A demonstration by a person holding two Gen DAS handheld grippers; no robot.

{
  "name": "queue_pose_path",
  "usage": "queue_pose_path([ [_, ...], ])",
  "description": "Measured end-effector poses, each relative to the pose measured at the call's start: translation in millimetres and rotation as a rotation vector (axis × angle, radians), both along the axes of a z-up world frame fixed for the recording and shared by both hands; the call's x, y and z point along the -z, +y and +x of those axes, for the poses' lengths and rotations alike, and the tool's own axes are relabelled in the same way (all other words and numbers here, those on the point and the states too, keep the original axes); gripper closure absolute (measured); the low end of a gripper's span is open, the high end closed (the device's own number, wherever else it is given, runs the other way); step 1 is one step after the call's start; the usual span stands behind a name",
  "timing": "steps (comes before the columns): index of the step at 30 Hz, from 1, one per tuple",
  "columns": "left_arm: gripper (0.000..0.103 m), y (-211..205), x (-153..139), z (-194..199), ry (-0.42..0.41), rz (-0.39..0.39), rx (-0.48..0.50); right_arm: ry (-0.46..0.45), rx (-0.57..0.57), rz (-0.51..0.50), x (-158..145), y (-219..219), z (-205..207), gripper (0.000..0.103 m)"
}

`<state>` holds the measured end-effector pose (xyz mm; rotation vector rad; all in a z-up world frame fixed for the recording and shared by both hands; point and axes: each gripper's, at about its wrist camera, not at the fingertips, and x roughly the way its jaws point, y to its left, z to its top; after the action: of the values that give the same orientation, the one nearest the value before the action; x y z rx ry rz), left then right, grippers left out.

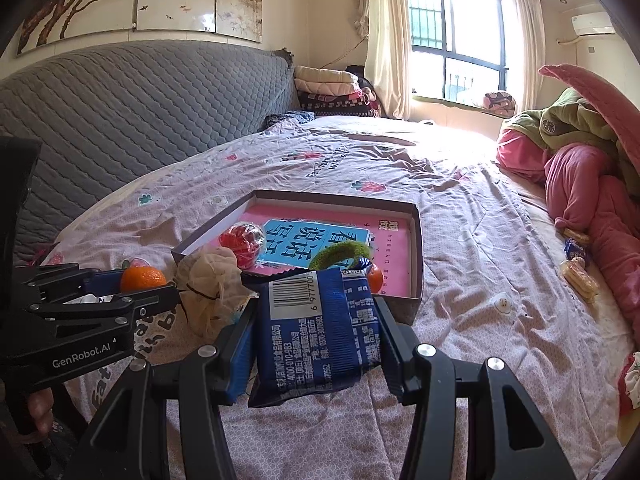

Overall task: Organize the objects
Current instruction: 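Carry the orange in the left tool toward the tray while the right carries the packet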

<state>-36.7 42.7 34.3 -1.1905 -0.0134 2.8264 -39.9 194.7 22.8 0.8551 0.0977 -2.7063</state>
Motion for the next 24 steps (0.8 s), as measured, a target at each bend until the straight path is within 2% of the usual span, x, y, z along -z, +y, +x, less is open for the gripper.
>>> queue_pose_path([
  [12, 0.062, -16, -24, -10, 0.079, -0.013, -0.026, 0.041, -0.011, -0.019, -19, -12, -3, 0.05],
  [16, 0.062, -21, -31, -14, 0.113, -0.045, -0.038, 0.052, -0.015, -0.025, -25, -15, -7, 0.05],
  [24, 0.062, -26, -37, -28, 0.118, -0.045, -0.031, 0.066, -0.022, -0.025, -34, -21, -17, 0.05],
])
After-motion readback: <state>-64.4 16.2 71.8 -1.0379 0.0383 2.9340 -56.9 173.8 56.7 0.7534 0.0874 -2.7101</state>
